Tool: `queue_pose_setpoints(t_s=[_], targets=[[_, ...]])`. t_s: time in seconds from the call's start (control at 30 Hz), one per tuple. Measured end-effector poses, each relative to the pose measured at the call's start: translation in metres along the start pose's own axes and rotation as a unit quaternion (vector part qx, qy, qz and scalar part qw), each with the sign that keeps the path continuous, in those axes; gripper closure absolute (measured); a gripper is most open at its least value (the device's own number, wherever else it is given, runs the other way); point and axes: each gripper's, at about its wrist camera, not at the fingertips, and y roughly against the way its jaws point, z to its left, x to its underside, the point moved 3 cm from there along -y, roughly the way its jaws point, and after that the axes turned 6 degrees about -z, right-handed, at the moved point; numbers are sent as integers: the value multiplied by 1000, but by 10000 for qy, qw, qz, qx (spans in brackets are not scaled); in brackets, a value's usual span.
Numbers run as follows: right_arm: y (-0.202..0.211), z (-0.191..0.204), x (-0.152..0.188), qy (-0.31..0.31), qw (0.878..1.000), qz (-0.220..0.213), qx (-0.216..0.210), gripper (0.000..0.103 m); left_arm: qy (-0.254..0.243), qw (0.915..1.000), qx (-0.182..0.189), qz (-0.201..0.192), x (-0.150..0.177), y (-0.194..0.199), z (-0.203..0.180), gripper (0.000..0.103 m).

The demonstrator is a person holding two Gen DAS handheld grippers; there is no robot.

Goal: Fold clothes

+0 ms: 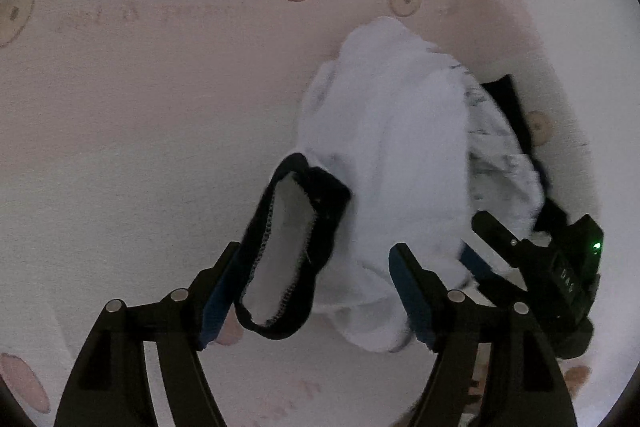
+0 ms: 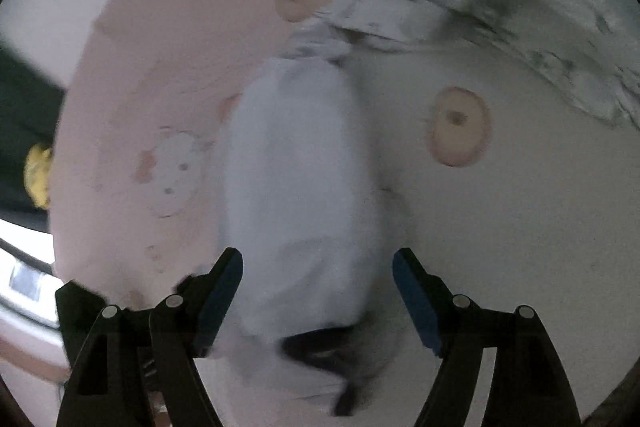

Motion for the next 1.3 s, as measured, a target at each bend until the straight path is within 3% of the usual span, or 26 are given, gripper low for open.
queue_pose_setpoints(t_s=[0.17, 0.37, 0.43, 0.5, 0.53, 0.6, 0.67, 0.77, 0.93, 1.1, 1.2, 1.3], targets=[[-12, -10, -2, -131, 9999, -9, -2, 26, 40, 9996, -287, -42, -1, -15, 11, 31], [-27, -22, -5, -288, 9996, -19, -5, 26, 153, 9994, -305, -95, -3, -33, 17, 31], [-33, -22, -5, -301, 9995, -31, -47, 32, 17, 9990, -378, -248, -5, -34, 14, 31], [-39, -19, -1, -243, 9997, -5, 11, 49, -173, 9977, -526, -398, -5, -35, 11, 31], [-41, -18, 1, -196, 9998, 7, 102, 51, -232, 9972, -555, -444, -5, -35, 10, 35], [-44, -14, 6, -45, 9997, 10, 246, 65, -381, 9963, -555, -535, -3, -36, 7, 53], [-44, -8, 7, 138, 9996, -27, 241, 75, -512, 9955, -498, -625, -1, -33, 2, 80], [-42, 8, 10, 474, 9985, 35, 280, 84, -709, 9925, -510, -854, 0, -22, -5, 91], [-38, 45, 24, 993, 9948, 169, -129, 85, -782, 9880, -371, -1280, -6, 20, -5, 93], [-50, 74, 56, 1391, 9888, 482, -245, 85, -631, 9848, -256, -1596, -13, 58, 4, 93], [-57, 89, 73, 1440, 9864, 677, -407, 85, -608, 9840, -426, -1619, -9, 74, 11, 93], [-60, 99, 97, 1556, 9831, 851, -460, 85, -505, 9873, -253, -1486, -9, 85, 18, 93]])
